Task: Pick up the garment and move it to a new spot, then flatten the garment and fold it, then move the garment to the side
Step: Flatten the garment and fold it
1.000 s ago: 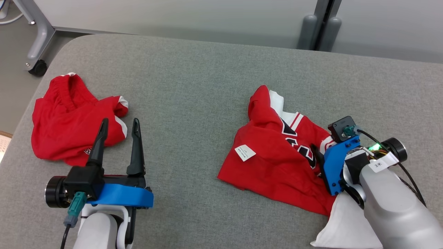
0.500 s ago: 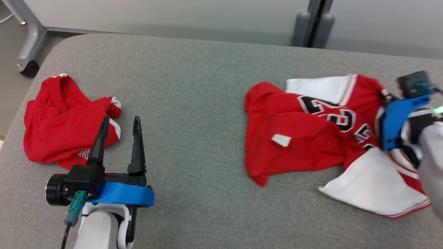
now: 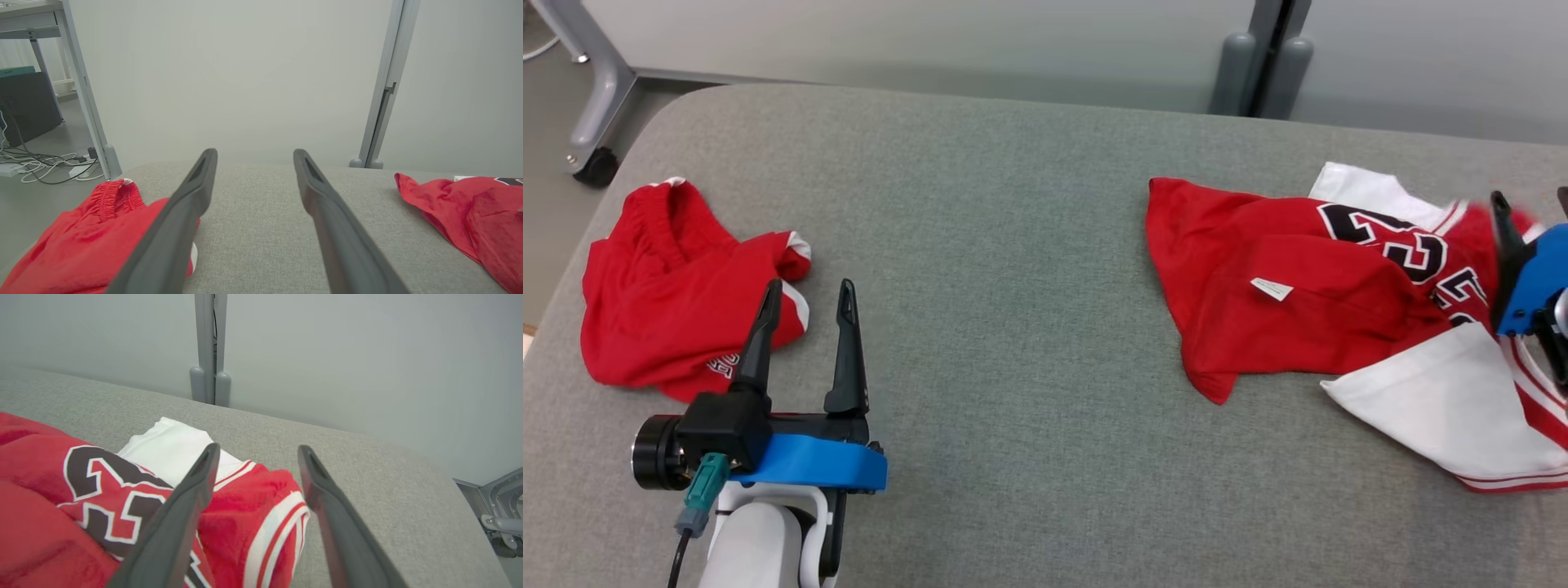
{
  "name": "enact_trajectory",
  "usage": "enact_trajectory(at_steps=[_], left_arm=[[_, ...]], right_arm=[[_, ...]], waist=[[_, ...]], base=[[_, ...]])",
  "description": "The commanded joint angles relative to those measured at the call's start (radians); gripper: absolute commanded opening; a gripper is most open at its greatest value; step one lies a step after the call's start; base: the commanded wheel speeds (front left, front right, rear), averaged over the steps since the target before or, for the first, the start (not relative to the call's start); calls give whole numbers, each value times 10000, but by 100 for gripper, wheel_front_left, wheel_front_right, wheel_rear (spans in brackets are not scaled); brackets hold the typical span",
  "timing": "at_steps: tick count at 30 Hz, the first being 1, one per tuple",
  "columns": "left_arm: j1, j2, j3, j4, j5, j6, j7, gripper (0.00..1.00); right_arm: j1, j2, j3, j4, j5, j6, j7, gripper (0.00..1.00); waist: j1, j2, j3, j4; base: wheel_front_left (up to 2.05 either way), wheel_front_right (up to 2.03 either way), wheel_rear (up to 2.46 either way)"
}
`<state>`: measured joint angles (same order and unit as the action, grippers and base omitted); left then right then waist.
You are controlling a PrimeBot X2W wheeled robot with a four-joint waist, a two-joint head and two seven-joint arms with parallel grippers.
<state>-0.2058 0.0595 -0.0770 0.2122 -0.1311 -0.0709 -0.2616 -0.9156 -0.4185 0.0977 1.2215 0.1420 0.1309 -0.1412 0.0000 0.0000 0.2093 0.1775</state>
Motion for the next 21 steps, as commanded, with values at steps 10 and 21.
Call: enact_trajectory(at_steps=[10,21], left_arm=[[598,121,332,26,181,-40,-48,100],[1233,281,719,-111,196,56,-48,100]], right_arm=[[697,1202,-436,-1353,-418,-2,-1240,100],[4437,2806,-1212,-6432,-454,-1,-1241,100]], waist=[[0,0,-905,-872],[0,0,-1400,-1475]], base=[[0,0,0],[0,0,0]])
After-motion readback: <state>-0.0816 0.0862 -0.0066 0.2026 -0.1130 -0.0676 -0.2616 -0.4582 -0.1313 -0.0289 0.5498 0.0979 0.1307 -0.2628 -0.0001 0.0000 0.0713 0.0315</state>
